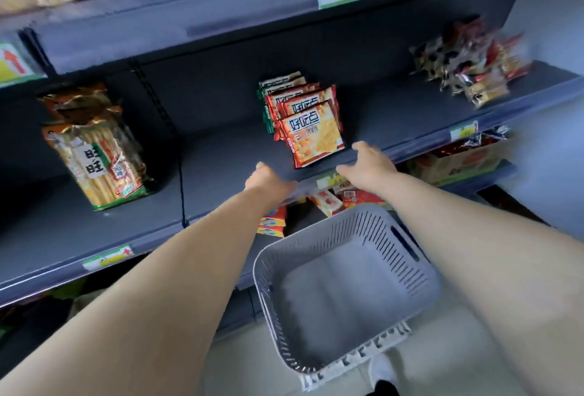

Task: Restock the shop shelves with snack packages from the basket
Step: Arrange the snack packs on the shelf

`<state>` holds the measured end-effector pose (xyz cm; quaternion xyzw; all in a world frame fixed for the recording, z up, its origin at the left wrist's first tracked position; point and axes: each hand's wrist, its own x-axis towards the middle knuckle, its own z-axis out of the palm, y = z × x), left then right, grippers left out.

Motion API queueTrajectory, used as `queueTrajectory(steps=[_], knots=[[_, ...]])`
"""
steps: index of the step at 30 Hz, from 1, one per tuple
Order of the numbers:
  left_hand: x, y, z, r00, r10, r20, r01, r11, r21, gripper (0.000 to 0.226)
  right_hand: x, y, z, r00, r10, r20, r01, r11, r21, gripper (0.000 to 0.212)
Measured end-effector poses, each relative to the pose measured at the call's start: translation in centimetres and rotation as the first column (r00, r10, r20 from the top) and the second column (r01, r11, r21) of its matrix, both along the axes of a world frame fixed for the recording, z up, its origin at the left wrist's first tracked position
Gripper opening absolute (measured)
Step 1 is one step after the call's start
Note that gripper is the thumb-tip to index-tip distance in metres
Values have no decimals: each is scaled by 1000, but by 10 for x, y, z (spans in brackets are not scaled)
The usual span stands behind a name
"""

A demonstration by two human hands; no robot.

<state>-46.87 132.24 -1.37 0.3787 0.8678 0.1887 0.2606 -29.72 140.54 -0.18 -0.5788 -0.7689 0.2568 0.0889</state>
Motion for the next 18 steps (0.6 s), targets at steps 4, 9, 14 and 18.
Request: queueTrajectory(steps=[4,9,14,18], knots=[[18,66,-8,965,220,145,-225,974,25,80,14,67,-8,997,81,-12,-82,992,-100,71],[8,108,-17,931,333,153,-338,941,8,81,-3,125,-18,982,139,-125,-162,967,-198,89],[2,141,-27,871,395,291,-424,905,42,85,-27,168,-33,956,143,-258,-217,933,-287,126],[13,160,-40,903,370,218,-401,908,121,102,-32,196,-45,971,148,-186,-200,931,-306,122]])
